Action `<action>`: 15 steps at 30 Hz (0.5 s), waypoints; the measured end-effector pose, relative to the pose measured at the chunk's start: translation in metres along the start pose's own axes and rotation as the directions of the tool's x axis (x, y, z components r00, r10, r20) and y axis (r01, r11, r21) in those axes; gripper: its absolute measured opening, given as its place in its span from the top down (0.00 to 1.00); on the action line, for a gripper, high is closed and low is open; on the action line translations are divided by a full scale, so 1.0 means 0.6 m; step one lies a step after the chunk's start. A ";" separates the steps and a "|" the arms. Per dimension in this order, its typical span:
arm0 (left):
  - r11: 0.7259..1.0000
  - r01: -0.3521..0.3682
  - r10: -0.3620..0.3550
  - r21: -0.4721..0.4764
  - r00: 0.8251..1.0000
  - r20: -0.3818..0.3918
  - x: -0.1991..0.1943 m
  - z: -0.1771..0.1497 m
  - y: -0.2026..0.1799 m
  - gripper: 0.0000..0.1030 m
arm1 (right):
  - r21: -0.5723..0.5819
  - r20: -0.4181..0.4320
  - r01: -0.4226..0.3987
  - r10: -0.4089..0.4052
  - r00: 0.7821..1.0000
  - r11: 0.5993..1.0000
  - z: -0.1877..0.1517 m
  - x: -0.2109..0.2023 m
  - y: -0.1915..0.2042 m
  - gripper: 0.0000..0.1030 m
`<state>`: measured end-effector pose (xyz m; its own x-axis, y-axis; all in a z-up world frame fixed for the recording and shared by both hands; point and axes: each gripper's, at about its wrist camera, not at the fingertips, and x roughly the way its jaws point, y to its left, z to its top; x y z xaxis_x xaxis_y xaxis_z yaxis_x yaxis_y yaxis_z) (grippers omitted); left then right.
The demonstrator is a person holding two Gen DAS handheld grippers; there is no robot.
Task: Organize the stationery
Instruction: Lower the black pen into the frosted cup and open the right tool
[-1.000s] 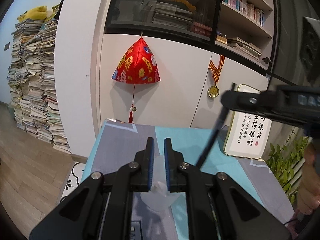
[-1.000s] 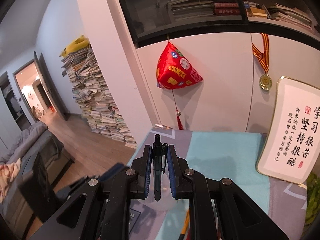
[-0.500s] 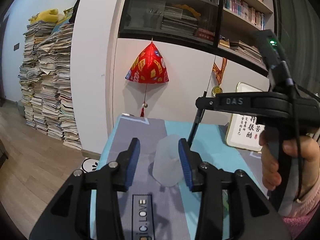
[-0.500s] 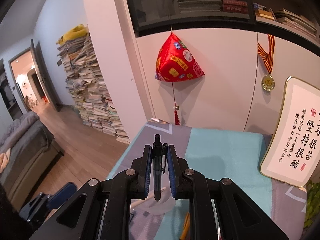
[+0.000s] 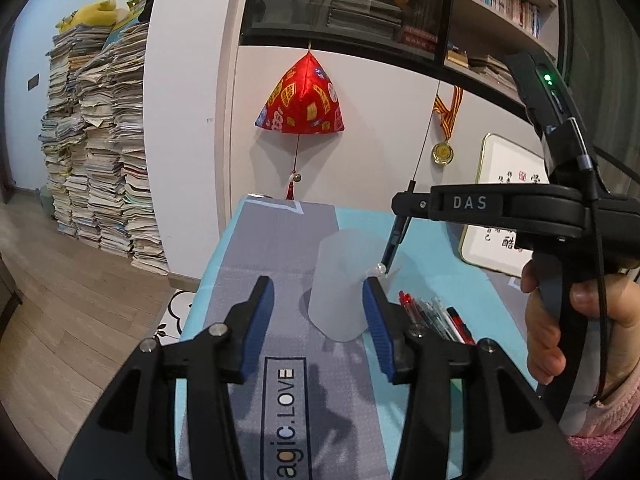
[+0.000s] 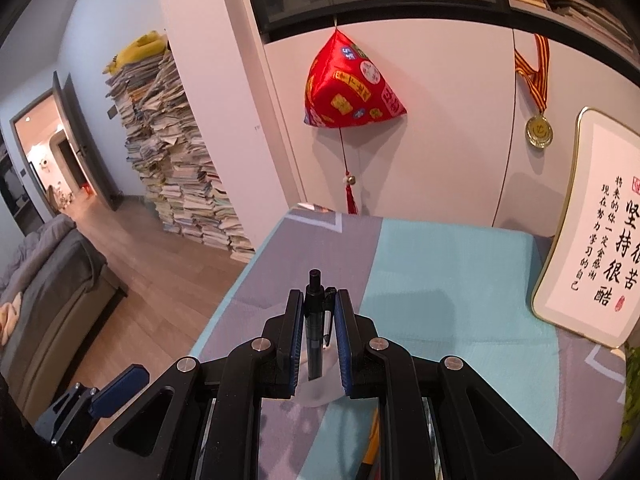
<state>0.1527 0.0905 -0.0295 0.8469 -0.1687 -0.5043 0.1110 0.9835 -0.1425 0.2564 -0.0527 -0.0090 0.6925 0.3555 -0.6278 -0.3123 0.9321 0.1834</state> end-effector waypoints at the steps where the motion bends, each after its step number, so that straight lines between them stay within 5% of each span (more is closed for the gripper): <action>1: 1.000 -0.003 0.003 0.005 1.000 -0.002 0.000 -0.002 -0.001 0.57 | 0.005 -0.005 -0.001 0.002 1.000 1.000 -0.002 0.001 -0.002 0.84; 15: 0.999 -0.017 0.018 0.032 1.000 -0.019 -0.006 -0.009 -0.006 0.57 | 0.043 -0.044 -0.016 0.018 0.999 0.999 -0.013 0.002 -0.011 0.84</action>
<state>0.1464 0.0872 -0.0315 0.8387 -0.1525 -0.5228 0.1130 0.9878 -0.1068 0.2543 -0.0589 -0.0171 0.6579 0.3685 -0.6568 -0.2946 0.9285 0.2259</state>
